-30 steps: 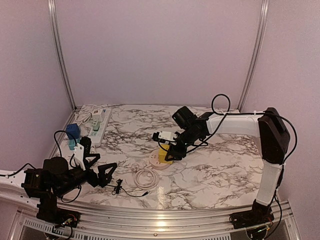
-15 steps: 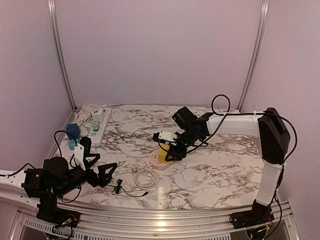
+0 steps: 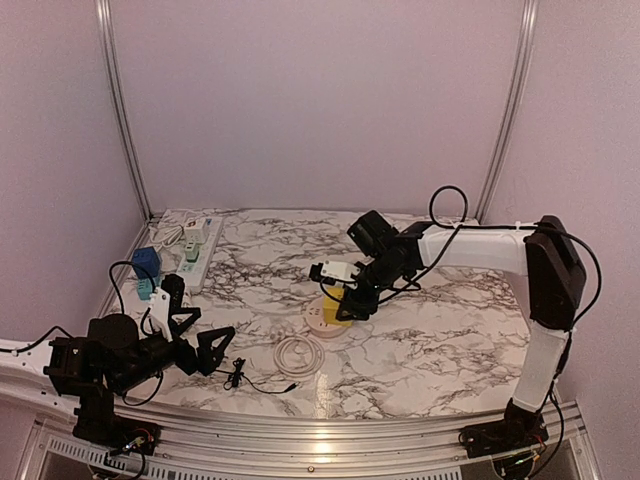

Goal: Insert the plug

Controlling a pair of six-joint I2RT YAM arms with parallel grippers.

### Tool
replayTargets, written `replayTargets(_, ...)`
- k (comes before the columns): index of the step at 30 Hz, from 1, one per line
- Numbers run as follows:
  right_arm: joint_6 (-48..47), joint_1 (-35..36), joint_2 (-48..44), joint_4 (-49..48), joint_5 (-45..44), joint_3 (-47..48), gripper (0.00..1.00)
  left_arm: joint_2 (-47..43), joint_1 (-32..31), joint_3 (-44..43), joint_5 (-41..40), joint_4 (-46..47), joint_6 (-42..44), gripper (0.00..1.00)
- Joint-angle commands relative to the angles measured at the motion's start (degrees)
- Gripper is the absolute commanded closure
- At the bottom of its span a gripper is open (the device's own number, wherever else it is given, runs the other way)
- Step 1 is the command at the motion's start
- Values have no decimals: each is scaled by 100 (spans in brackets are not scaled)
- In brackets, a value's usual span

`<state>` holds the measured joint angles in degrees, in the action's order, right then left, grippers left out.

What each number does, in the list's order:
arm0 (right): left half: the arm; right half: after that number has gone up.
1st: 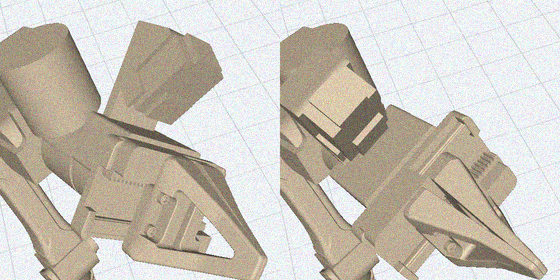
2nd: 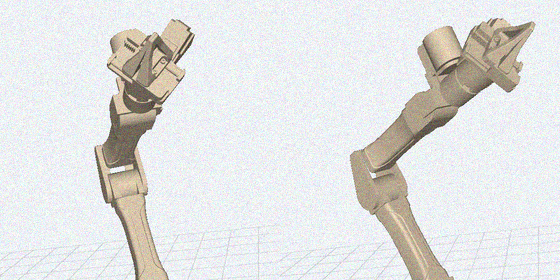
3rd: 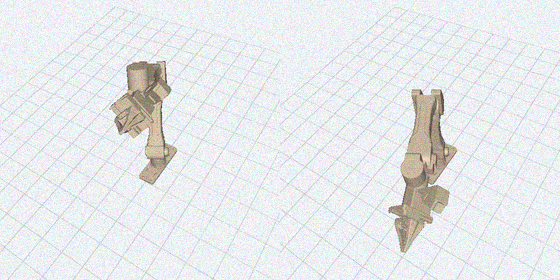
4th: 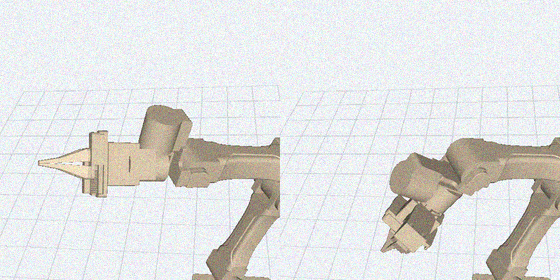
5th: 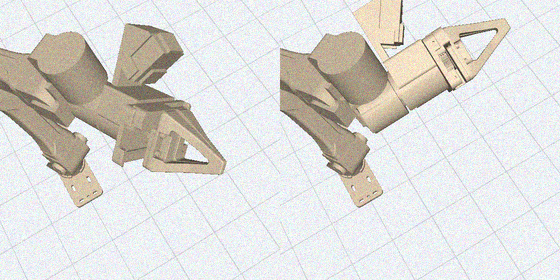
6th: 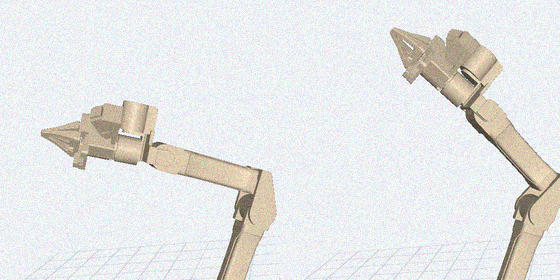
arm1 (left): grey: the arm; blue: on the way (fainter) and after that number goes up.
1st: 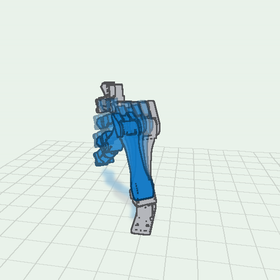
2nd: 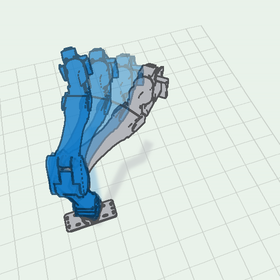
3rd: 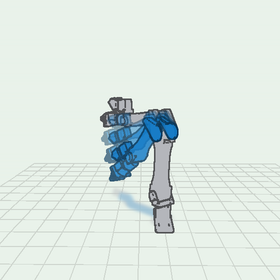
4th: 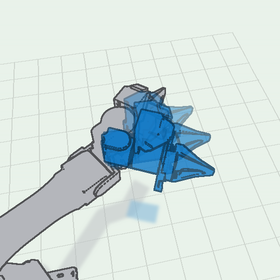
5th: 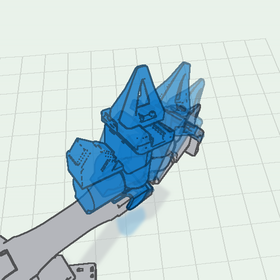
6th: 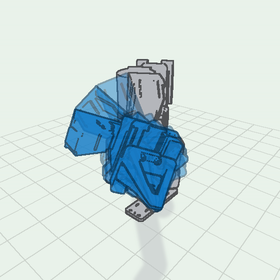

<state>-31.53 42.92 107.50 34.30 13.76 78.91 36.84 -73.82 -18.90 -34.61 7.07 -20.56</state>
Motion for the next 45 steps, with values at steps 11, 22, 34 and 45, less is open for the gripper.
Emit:
replayTargets(11,-12,33,-328,-104,-123,-57,35,71,26,-123,-84,-77,-8,1)
replayTargets(22,201,40,-1186,-427,-55,-138,34,692,176,-575,-966,-1668,-1334,1)
replayTargets(34,572,44,-2139,-1209,46,-721,33,1019,1257,-139,-47,-2646,-3006,4)
replayTargets(45,712,69,-2098,-1297,84,-963,1,1956,1785,229,1118,-1239,-2538,7)
